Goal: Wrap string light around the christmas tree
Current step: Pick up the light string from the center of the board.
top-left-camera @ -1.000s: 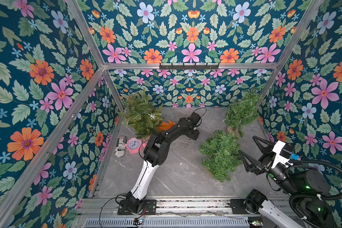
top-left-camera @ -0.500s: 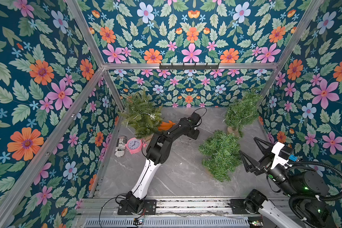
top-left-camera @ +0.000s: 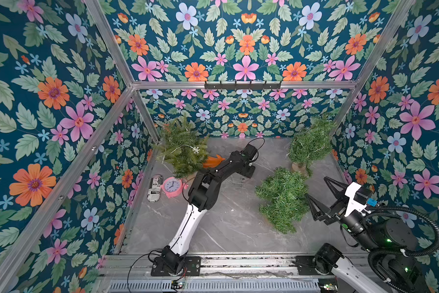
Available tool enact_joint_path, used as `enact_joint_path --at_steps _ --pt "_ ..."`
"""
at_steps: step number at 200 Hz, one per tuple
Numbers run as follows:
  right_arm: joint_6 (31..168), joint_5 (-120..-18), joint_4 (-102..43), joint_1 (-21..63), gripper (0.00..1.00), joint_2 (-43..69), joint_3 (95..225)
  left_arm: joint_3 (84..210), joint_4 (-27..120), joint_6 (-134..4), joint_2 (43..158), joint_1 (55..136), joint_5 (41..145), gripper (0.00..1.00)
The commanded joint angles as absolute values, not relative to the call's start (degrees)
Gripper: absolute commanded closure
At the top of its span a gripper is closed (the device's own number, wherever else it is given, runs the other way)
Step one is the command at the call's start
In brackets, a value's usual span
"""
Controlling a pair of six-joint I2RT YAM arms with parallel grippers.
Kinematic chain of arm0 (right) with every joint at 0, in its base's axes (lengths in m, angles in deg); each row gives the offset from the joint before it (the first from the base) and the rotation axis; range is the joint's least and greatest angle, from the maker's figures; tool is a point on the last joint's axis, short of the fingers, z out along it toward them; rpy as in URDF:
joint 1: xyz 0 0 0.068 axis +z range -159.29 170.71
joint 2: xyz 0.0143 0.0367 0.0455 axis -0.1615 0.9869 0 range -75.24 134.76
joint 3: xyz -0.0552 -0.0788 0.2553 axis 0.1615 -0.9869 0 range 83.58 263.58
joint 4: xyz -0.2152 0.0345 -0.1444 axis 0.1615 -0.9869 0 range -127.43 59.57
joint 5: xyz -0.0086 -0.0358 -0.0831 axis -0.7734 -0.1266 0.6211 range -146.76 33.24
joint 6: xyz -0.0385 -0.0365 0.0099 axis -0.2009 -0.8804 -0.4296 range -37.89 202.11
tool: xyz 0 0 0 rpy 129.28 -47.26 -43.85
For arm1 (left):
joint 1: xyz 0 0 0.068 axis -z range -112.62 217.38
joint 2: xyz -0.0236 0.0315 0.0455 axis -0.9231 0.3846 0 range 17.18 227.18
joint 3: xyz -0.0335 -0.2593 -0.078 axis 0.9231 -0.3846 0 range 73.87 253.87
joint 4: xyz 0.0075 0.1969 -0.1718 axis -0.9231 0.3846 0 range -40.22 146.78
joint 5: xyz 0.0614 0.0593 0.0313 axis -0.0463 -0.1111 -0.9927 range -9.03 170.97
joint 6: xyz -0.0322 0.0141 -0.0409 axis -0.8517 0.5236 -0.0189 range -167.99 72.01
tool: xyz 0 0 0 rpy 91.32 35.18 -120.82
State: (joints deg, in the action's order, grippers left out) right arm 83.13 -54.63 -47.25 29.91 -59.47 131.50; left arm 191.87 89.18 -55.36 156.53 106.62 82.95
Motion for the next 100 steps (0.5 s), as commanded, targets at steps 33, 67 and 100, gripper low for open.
enact_joint_path --at_steps 33,67,100 --pt "82.33 -53.69 -45.55 29.99 0.01 -59.69 130.76 191.78 90.04 -56.93 153.82 106.57 83.59 0.63" --pt "82.22 -53.56 -45.46 29.99 0.01 -59.95 130.37 192.17 89.29 -58.72 150.3 106.51 84.15 0.64" --pt "82.11 -53.0 -45.11 29.99 0.01 -60.74 129.9 192.48 86.78 -61.22 144.71 106.58 85.19 0.66"
